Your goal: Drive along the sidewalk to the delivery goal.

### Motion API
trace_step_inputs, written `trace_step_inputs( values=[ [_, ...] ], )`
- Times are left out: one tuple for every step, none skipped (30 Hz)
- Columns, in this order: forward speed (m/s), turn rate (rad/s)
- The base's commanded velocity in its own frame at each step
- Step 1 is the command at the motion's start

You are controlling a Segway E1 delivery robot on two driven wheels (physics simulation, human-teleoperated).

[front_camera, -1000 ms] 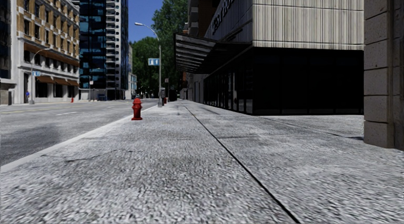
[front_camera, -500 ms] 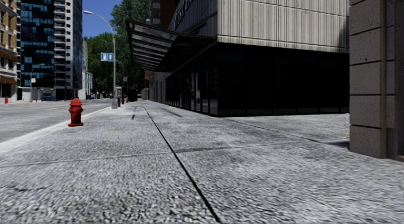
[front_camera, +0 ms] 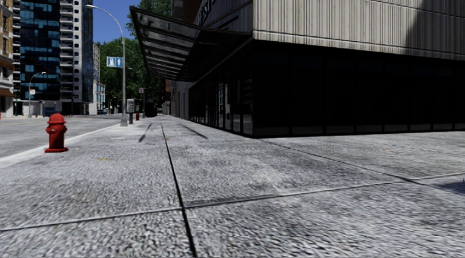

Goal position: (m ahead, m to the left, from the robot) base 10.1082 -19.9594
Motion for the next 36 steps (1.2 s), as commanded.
trace_step_inputs(
  values=[
    [2.00,0.00],
    [2.00,0.00],
    [2.00,-0.05],
    [2.00,-0.14],
    [2.00,-0.26],
    [2.00,-0.26],
    [2.00,-0.37],
    [2.00,-0.44],
    [2.00,-0.52],
    [2.00,-0.52],
    [2.00,-0.58],
    [2.00,-0.64],
    [2.00,-0.69],
    [2.00,-0.69],
    [1.97,-0.71],
    [1.94,-0.72],
    [1.93,-0.72],
    [1.93,-0.72],
    [1.92,-0.72],
    [1.91,-0.72],
    [1.90,-0.72],
    [1.90,-0.72],
    [1.90,-0.72],
    [1.90,-0.72],
    [1.90,-0.72],
    [1.90,-0.72],
    [1.90,-0.72],
    [1.90,-0.72],
    [1.90,-0.72],
    [1.90,-0.72],
    [1.90,-0.72],
    [1.90,-0.72],
    [1.90,-0.72],
    [1.90,-0.72],
    [1.90,-0.72],
    [1.90,-0.72]
  ],
)
